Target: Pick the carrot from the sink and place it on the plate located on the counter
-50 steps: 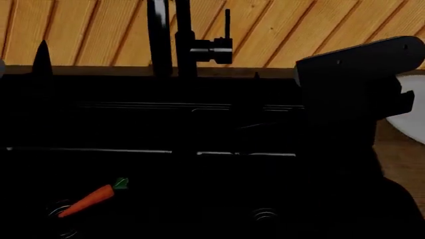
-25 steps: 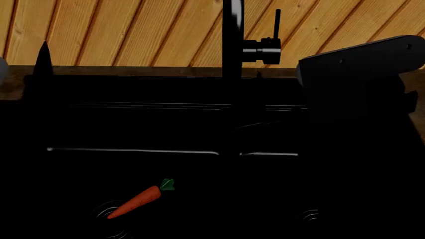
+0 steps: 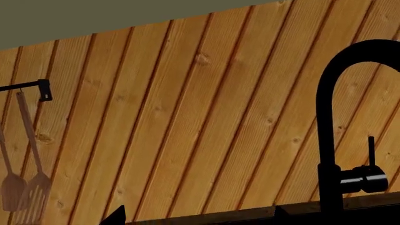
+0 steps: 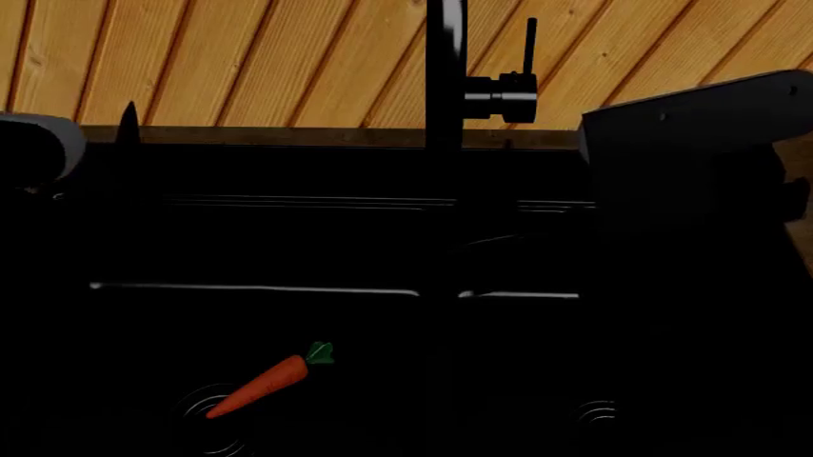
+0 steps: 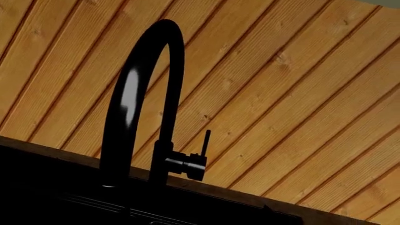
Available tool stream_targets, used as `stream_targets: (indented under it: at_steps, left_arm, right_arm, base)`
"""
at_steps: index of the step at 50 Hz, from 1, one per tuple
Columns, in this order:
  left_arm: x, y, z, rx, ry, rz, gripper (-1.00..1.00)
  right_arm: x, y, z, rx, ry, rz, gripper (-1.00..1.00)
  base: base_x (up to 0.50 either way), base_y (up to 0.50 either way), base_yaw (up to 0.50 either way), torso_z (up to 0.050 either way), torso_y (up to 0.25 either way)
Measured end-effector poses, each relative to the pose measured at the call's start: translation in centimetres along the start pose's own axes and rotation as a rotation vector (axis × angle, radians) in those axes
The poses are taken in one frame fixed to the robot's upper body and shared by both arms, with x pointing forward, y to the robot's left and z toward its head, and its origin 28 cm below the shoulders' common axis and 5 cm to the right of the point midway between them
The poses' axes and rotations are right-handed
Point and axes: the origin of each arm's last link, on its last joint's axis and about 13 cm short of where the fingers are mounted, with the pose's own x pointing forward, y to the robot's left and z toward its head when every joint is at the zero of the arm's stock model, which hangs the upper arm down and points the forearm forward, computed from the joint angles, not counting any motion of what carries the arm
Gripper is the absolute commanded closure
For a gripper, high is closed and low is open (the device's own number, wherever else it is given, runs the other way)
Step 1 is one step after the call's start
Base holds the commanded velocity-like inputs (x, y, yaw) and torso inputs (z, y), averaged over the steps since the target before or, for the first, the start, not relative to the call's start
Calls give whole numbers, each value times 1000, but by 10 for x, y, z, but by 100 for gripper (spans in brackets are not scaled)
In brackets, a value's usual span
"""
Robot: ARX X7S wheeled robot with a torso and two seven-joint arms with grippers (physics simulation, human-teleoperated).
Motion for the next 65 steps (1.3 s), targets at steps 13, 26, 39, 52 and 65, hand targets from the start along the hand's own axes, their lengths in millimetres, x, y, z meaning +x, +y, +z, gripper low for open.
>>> stream_targets:
  at_steps: [13,26,39,52,65]
  left_arm:
    - [11,-1,15,32,-2,-26,-100]
    - [15,-3,16,44,-2,-39,-100]
    - [16,-4,15,42,-2,-41,-100]
    - [15,-2,13,30,27,-36,-100]
    - [18,2,21,77,131,-136,-100]
  right_arm:
    - [-2,-2,2,2,9,-15,-100]
    - [-1,-3,1,0,18,-25,-100]
    - [-1,-3,1,-1,21,-28,-100]
    - [-1,-3,0,1,25,-28,-100]
    - [-3,-5,2,6,21,-29,-100]
  base:
    - [32,-4,0,0,0]
    - [265,-27,0,0,0]
    - [246,-26,0,0,0]
    - [0,0,0,0,0]
    - [0,0,0,0,0]
